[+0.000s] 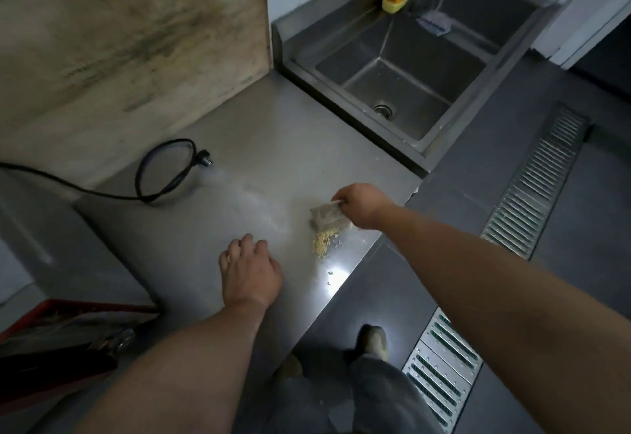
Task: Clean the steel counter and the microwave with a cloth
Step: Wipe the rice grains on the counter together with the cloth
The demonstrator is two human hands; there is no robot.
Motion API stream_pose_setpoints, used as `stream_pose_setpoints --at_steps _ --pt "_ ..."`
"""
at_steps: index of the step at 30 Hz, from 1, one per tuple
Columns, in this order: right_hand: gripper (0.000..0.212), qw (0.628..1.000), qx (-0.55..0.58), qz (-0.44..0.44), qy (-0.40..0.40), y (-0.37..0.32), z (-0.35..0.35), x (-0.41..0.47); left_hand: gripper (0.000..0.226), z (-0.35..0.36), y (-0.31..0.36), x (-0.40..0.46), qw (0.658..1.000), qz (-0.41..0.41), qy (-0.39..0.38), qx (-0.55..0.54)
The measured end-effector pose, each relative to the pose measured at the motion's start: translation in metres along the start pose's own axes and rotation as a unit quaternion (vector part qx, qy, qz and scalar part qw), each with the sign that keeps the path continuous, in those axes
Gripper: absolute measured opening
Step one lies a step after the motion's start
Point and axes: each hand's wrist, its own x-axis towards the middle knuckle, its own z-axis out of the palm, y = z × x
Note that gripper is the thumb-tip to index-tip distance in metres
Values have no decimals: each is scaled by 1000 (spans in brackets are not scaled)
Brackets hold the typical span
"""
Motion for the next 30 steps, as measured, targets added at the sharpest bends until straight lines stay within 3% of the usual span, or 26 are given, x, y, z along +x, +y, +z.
stream_pose_setpoints --at_steps 13,21,23,27,28,30 --pt "34 990 68 74 97 131 -110 42 44 -58 105 78 998 36 36 37" --pt "21 992 14 9 121 205 -205 93 47 -94 224 138 997 55 17 45" --pt "19 986 0 -19 168 212 -241 102 46 -109 260 157 997 65 27 42" --pt "25 921 36 -67 383 218 -299 123 46 -144 318 203 993 93 57 47" --pt "24 924 26 -63 376 220 -306 131 46 -152 328 212 991 101 66 54" --pt "22 962 -4 14 272 233 -310 145 46 -165 342 229 987 121 75 69"
